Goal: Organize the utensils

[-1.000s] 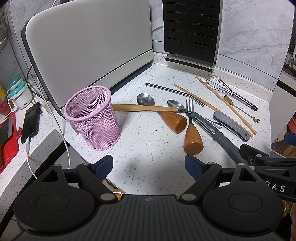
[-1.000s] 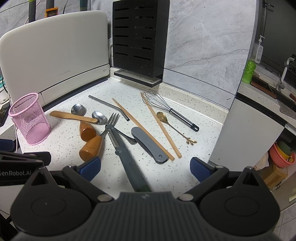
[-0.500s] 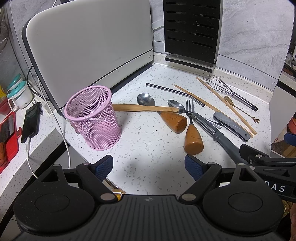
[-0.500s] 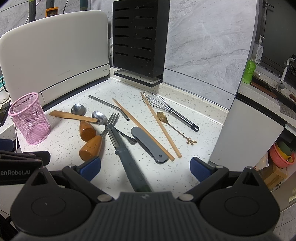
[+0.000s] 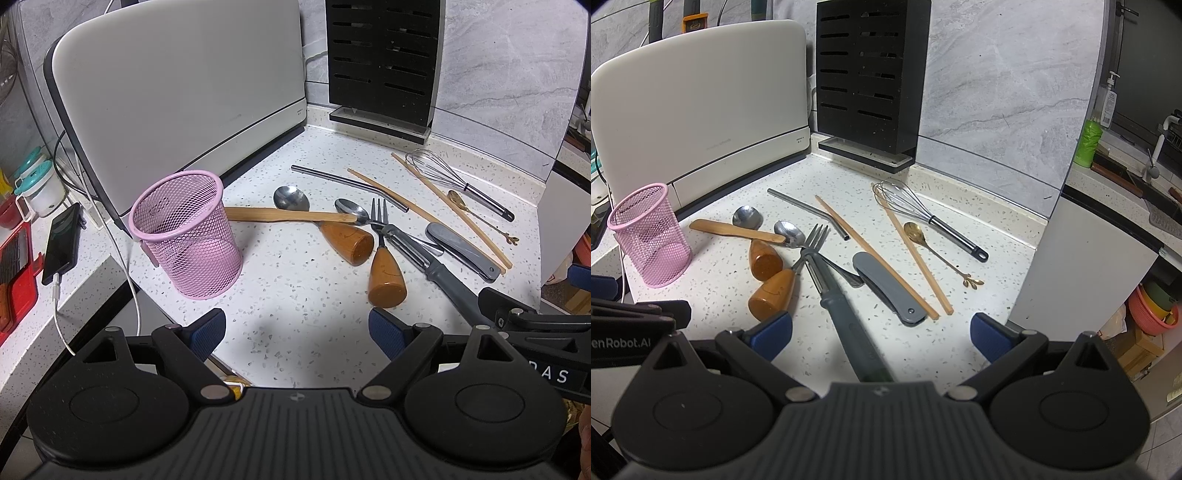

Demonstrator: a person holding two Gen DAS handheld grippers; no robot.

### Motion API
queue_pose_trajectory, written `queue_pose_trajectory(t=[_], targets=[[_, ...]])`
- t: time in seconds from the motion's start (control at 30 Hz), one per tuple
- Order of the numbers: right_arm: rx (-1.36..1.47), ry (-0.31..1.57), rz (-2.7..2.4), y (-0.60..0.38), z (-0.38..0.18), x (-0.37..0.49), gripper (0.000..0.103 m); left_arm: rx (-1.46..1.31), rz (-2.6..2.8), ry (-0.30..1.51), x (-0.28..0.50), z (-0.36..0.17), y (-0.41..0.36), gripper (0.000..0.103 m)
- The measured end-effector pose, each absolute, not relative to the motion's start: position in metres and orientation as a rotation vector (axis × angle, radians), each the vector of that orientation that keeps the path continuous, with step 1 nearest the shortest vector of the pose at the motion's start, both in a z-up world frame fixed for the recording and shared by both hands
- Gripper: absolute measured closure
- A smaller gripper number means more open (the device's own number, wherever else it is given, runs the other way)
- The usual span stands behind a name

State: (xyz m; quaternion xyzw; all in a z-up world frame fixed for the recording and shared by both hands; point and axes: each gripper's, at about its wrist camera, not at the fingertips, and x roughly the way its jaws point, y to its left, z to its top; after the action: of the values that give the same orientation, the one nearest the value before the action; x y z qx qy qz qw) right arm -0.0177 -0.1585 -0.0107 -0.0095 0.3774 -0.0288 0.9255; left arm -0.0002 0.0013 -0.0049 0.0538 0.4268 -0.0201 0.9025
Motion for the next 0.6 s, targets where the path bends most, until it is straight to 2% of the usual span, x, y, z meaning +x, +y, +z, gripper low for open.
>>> queue_pose_trajectory(t=[0.6], targets=[[-0.022,0.772,-0.061,-0.1569,-0.0112,-0.0184,0.003,0.113,-0.041,0.882,-0.0001,-0.0051,0.0014,0.001]])
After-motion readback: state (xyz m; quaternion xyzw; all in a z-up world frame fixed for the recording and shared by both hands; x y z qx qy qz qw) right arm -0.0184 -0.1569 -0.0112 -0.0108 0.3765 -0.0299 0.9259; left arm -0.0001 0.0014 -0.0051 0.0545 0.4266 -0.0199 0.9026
